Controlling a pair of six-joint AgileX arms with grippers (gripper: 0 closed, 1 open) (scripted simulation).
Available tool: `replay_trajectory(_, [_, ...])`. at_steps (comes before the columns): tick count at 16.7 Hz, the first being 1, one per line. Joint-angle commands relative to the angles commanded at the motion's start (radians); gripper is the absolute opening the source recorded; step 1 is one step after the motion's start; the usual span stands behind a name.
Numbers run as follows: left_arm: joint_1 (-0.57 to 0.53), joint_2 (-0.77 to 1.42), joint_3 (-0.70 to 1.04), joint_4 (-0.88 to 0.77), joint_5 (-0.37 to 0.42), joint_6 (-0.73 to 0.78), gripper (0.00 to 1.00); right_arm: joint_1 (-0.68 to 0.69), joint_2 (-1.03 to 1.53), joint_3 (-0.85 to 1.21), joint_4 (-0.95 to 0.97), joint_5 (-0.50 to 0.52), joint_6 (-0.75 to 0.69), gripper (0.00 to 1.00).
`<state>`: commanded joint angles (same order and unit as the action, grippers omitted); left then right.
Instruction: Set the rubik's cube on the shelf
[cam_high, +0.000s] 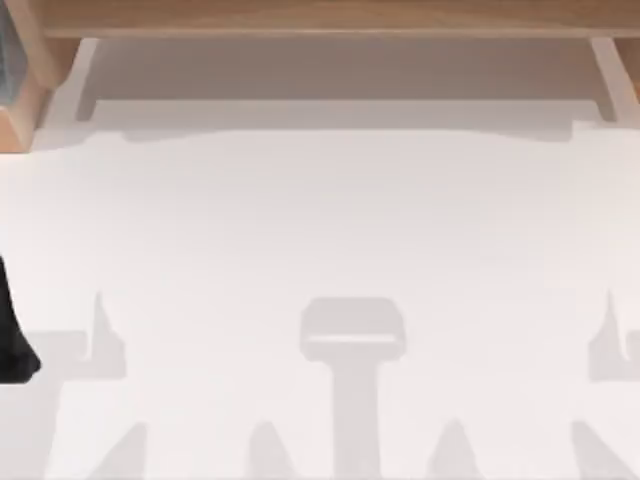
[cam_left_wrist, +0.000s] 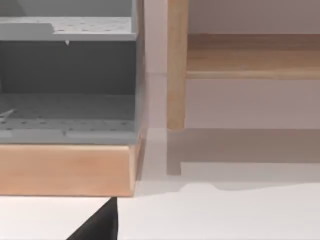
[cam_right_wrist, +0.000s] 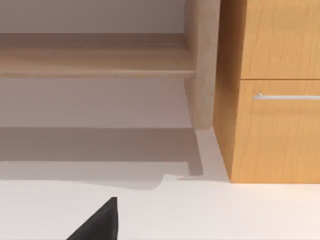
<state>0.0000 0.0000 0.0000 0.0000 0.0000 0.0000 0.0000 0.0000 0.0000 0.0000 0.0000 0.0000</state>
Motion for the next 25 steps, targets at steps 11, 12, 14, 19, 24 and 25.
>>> replay_trajectory(11, [0.000, 0.000, 0.000, 0.000, 0.000, 0.000, 1.00, -0.110, 0.464, 0.251, 0.276, -0.090, -0.355, 1.00])
replay_trajectory(12, [0.000, 0.000, 0.000, 0.000, 0.000, 0.000, 1.00, -0.131, 0.562, 0.298, 0.327, -0.107, -0.421, 1.00])
replay_trajectory(14, [0.000, 0.000, 0.000, 0.000, 0.000, 0.000, 1.00, -0.174, 0.774, 0.397, 0.437, -0.144, -0.562, 1.00])
replay_trajectory(19, [0.000, 0.000, 0.000, 0.000, 0.000, 0.000, 1.00, -0.281, 1.346, 0.658, 0.723, -0.249, -0.934, 1.00])
replay_trajectory(24, [0.000, 0.000, 0.000, 0.000, 0.000, 0.000, 1.00, -0.370, 1.870, 0.895, 0.983, -0.350, -1.270, 1.00])
replay_trajectory(25, [0.000, 0.000, 0.000, 0.000, 0.000, 0.000, 1.00, -0.385, 1.957, 0.935, 1.027, -0.366, -1.326, 1.00])
